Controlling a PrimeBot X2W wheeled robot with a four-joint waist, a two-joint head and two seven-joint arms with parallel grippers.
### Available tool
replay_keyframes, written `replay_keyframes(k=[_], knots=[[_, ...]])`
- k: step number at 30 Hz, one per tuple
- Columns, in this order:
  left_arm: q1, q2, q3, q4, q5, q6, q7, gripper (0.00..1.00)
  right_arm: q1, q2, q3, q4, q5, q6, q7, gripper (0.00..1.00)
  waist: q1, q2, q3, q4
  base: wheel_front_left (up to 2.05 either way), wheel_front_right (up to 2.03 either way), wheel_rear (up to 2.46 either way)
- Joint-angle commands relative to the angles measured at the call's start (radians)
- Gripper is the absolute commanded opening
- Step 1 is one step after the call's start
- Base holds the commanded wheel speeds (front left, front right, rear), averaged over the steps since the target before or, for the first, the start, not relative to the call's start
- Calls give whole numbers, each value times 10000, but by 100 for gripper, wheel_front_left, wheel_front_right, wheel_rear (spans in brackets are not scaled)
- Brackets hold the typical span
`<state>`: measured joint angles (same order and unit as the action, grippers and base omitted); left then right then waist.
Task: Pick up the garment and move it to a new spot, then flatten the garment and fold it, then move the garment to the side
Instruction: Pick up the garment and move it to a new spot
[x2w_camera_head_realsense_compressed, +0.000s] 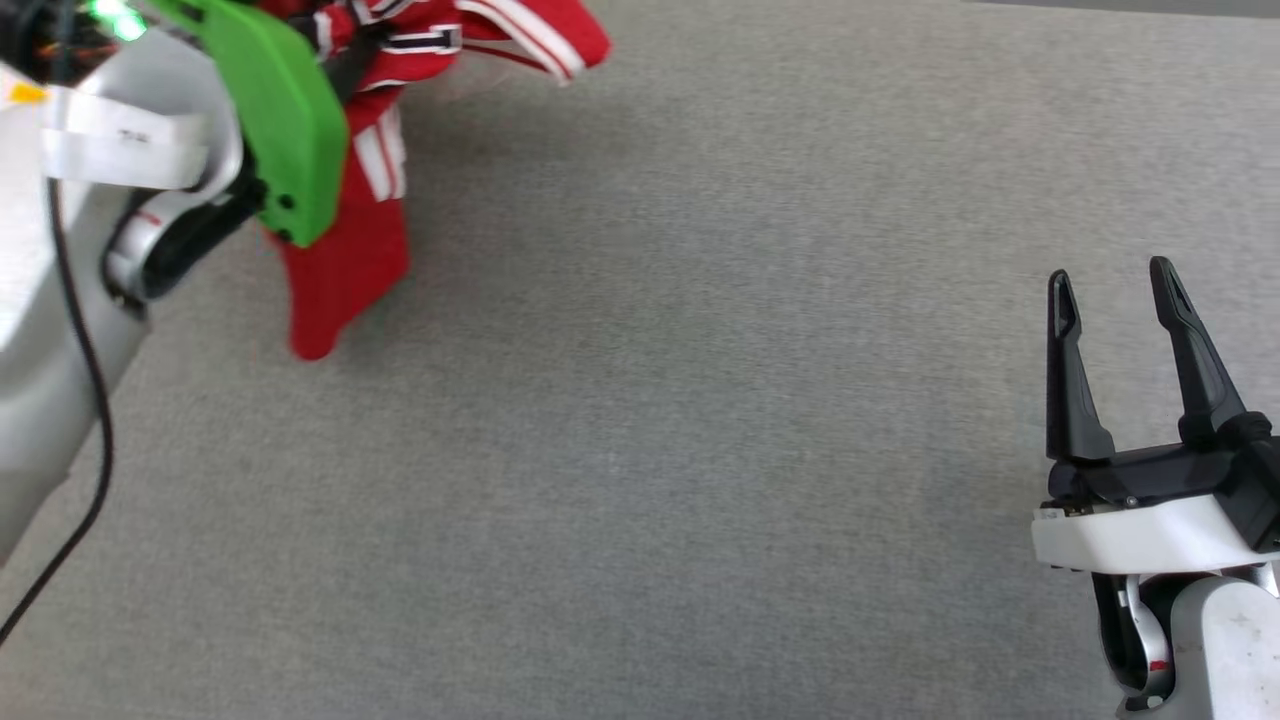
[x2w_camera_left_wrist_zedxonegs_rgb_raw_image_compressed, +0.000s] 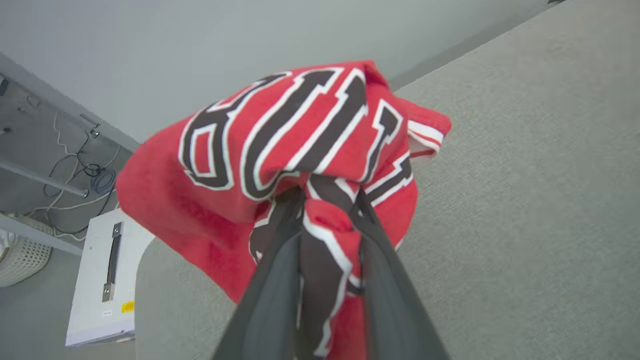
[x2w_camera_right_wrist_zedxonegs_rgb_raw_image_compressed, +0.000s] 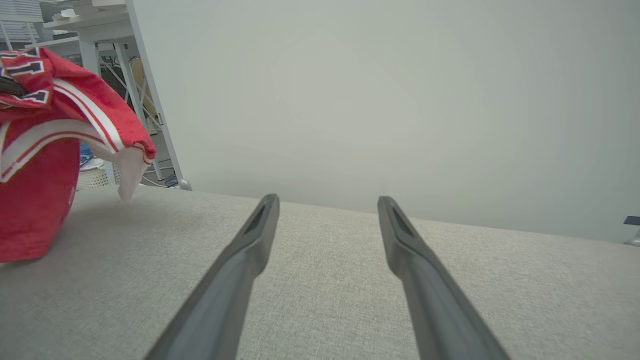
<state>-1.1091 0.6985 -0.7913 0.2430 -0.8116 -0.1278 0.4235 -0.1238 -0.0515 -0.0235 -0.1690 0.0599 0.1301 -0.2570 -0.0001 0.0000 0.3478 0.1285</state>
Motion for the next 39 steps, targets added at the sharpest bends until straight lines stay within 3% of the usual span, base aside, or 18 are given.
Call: replay_keyframes(k=[1,10,19,25,33,36,37,38,39], knots=[[-298,-195,-145,-244,150,-29,-30,0,88,2,-37,5,146,6,-47,100,1,0,-347,-653,0,0,0],[-1069,-1546,-1469,-1045,524,-29,-376,0,106,10,-155,77,800,6,-47,100,1,0,-338,-1821,0,0,0],[-809,-2523,-3935,-696,157,-29,-695,0,120,11,-227,61,1046,6,-47,100,1,0,-202,-2365,0,0,0],[101,-2493,-4801,-52,-63,-29,-727,0,113,12,-300,99,1053,6,-47,100,1,0,-195,-2258,0,0,0],[2331,-1884,-4887,821,17,-29,-426,0,179,12,-325,149,919,6,-47,100,1,0,-342,-1833,0,0,0],[2595,-1966,-4888,1160,-34,-29,-782,0,220,12,-318,160,877,6,-47,100,1,0,-415,-1743,0,0,0],[2649,-2059,-4836,1304,-95,-29,-1081,13,250,12,-322,168,858,6,-47,100,1,0,-465,-1705,0,0,0],[2681,-2151,-4740,1426,-134,-27,-1356,99,281,12,-326,172,842,6,-47,100,1,0,-509,-1676,0,0,0],[2690,-2290,-4588,1542,-112,28,-1810,100,329,12,-347,181,824,6,-47,100,1,0,-589,-1629,0,0,0]])
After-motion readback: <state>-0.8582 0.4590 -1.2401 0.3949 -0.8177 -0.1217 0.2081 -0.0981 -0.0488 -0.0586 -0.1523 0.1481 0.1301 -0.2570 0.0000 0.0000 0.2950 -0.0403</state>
